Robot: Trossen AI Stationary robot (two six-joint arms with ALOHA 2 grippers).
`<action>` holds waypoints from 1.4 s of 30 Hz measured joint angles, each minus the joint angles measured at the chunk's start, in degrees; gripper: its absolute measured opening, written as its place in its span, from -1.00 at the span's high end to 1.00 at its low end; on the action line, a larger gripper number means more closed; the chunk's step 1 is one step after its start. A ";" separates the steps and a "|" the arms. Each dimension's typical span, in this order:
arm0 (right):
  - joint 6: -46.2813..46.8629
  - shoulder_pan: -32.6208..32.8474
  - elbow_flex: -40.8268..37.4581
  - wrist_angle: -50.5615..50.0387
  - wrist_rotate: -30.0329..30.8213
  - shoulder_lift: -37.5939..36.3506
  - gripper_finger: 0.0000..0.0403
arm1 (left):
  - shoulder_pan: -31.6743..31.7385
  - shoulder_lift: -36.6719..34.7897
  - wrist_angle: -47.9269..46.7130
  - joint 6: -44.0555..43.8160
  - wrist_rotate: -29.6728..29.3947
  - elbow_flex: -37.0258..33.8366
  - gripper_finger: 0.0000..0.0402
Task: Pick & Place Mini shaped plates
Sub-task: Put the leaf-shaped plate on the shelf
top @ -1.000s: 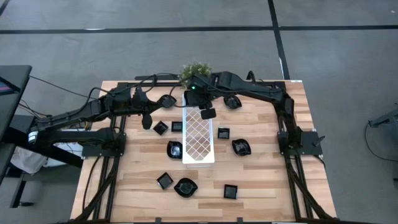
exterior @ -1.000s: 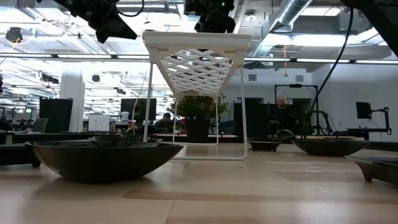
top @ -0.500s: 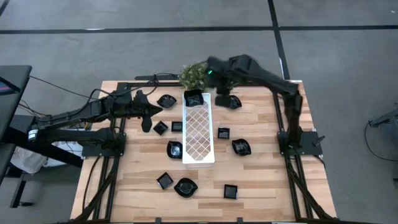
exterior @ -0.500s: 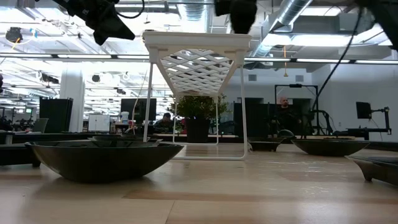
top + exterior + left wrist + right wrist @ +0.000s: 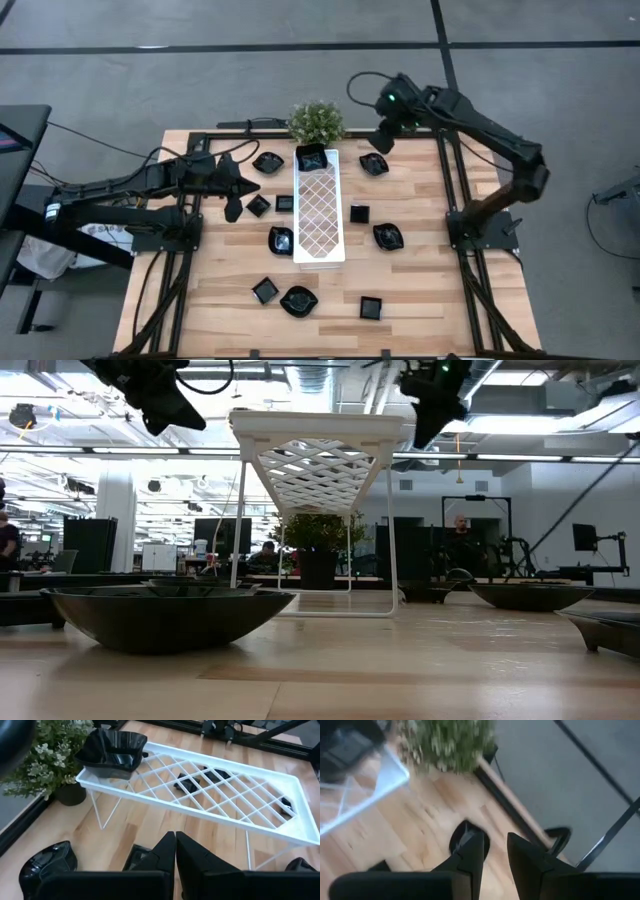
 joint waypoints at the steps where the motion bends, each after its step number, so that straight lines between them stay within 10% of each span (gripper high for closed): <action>1: 1.01 0.01 -2.88 0.88 0.01 -1.46 0.59 | 0.00 0.00 0.00 -0.02 -0.02 0.00 0.93; 15: 11.44 -0.20 -35.56 32.50 -0.61 -6.92 0.60 | 0.02 0.00 0.42 -2.08 -1.97 0.00 0.93; 29: 4.41 -20.28 -36.73 42.08 -37.86 8.54 0.60 | 0.00 -0.02 0.87 -2.56 -1.51 0.00 0.93; 42: -1.83 -20.80 -36.80 40.46 -38.68 13.17 0.60 | 0.09 -0.02 0.87 -3.02 -1.53 0.00 0.93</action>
